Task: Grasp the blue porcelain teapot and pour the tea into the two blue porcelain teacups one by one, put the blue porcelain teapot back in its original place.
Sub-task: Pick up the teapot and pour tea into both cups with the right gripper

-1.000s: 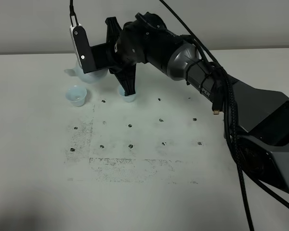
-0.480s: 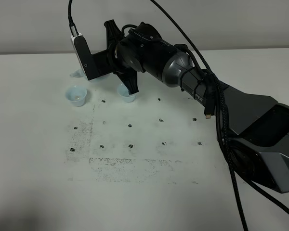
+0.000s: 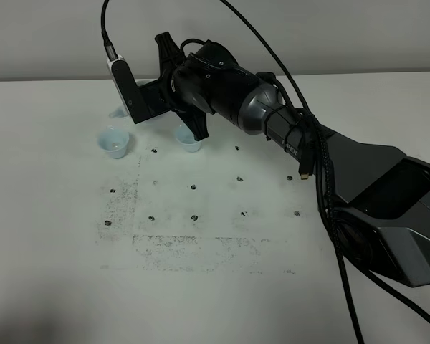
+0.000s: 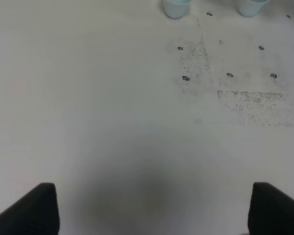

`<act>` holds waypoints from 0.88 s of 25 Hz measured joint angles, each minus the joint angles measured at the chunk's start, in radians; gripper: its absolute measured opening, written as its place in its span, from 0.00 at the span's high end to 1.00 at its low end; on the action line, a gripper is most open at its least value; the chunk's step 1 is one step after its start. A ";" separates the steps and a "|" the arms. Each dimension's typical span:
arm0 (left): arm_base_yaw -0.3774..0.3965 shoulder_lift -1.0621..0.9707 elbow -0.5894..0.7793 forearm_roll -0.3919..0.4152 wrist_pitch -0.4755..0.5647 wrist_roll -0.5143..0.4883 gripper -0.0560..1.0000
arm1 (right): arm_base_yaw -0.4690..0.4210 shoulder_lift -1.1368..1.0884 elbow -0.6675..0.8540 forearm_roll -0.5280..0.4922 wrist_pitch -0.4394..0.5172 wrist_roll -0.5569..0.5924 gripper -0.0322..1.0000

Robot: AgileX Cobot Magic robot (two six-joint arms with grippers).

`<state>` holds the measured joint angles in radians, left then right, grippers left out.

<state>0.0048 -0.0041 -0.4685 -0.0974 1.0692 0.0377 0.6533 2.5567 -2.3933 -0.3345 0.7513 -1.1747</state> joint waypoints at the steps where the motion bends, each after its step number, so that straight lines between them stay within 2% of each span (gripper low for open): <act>1: 0.000 0.000 0.000 0.000 0.000 0.000 0.24 | 0.001 0.000 -0.015 0.000 0.042 0.013 0.93; 5: 0.000 0.000 0.000 0.000 0.000 0.000 0.24 | 0.007 0.000 -0.123 -0.001 0.212 0.046 0.93; 10: 0.000 0.000 0.000 0.000 0.000 0.000 0.24 | 0.008 -0.003 -0.239 0.048 0.365 0.076 0.93; 14: 0.000 0.000 0.000 0.000 0.000 0.000 0.24 | 0.008 -0.002 -0.248 0.111 0.419 0.098 0.93; 22: 0.000 0.000 0.000 0.000 0.000 0.000 0.24 | 0.008 -0.002 -0.253 0.135 0.456 0.199 0.93</act>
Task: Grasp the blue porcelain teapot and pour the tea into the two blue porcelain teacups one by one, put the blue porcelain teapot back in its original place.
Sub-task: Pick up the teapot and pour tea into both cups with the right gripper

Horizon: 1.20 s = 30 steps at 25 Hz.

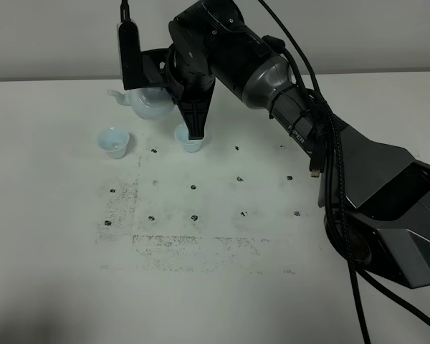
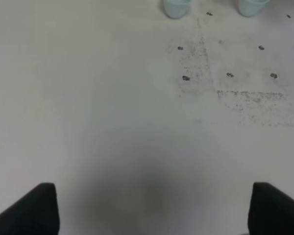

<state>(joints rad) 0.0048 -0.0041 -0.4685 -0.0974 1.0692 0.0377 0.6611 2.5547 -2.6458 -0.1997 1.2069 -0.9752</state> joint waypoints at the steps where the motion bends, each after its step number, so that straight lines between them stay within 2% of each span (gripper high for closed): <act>1: 0.000 0.000 0.000 0.000 0.000 0.000 0.24 | 0.000 0.000 0.000 0.005 -0.002 0.002 0.93; 8: 0.000 0.000 0.000 0.000 0.000 0.000 0.24 | 0.000 0.000 0.000 0.000 -0.016 0.106 0.93; 13: 0.000 0.000 0.000 0.000 0.000 0.000 0.24 | 0.000 -0.001 0.000 -0.012 -0.065 0.183 0.93; 21: 0.000 0.000 0.000 0.000 0.000 0.000 0.24 | 0.000 -0.001 0.000 -0.001 -0.086 0.256 0.93; 30: 0.000 0.000 0.000 0.000 0.000 0.000 0.24 | 0.000 -0.001 0.000 0.006 -0.043 0.312 0.93</act>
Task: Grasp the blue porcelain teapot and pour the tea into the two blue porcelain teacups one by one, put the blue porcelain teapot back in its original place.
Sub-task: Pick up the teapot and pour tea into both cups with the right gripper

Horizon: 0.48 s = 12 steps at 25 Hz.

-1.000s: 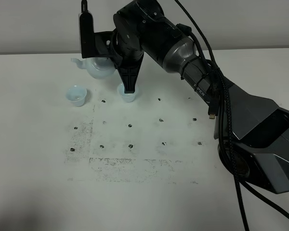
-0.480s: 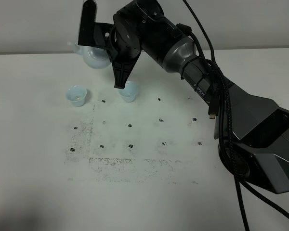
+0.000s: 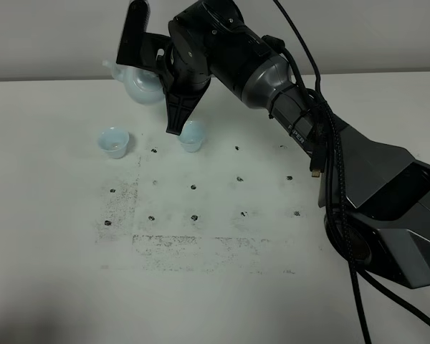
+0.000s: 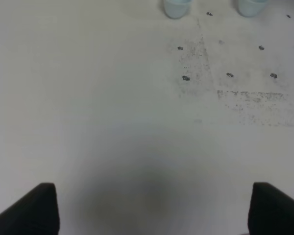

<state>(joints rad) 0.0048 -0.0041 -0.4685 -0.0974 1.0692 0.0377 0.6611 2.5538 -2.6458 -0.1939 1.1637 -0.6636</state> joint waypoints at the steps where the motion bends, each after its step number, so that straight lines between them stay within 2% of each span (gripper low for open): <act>1: 0.000 0.000 0.000 0.000 0.000 0.000 0.24 | 0.000 0.000 0.000 0.000 0.007 0.009 0.93; 9: 0.000 0.000 0.000 0.000 0.000 0.000 0.24 | 0.000 0.000 0.000 0.007 -0.025 0.028 0.93; 12: 0.000 0.000 0.000 0.000 0.000 0.000 0.24 | 0.000 0.000 0.000 0.040 -0.060 0.028 0.93</act>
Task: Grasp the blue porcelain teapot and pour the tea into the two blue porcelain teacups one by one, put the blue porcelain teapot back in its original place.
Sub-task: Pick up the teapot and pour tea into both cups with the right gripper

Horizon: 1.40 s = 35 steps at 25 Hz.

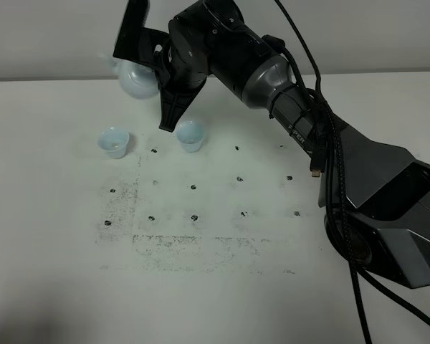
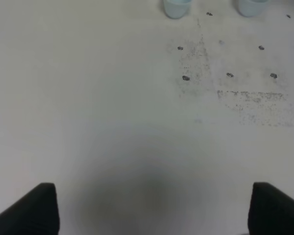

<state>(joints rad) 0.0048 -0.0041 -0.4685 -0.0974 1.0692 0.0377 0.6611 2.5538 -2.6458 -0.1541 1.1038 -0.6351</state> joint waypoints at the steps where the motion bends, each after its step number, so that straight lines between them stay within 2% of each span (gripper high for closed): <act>1: 0.000 0.000 0.000 0.000 0.000 0.000 0.24 | 0.000 0.000 0.000 0.011 -0.007 0.000 0.93; 6: 0.000 0.000 0.000 0.000 0.000 0.000 0.24 | 0.004 0.020 -0.001 -0.010 -0.025 -0.001 0.93; 16: 0.000 0.000 0.000 0.000 0.000 0.000 0.24 | 0.020 0.091 -0.001 -0.145 -0.181 -0.023 0.93; 21: 0.000 0.000 0.000 0.000 0.000 0.000 0.24 | 0.022 0.115 -0.001 -0.229 -0.192 -0.044 0.93; 30: 0.000 0.000 0.000 0.000 0.000 0.000 0.24 | 0.030 0.152 -0.001 -0.339 -0.218 -0.162 0.93; 35: 0.000 0.000 0.000 0.000 0.000 0.000 0.24 | 0.031 0.152 -0.001 -0.411 -0.249 -0.165 0.93</act>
<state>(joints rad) 0.0048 -0.0041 -0.4685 -0.0974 1.0692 0.0377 0.6919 2.7059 -2.6472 -0.5654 0.8547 -0.8004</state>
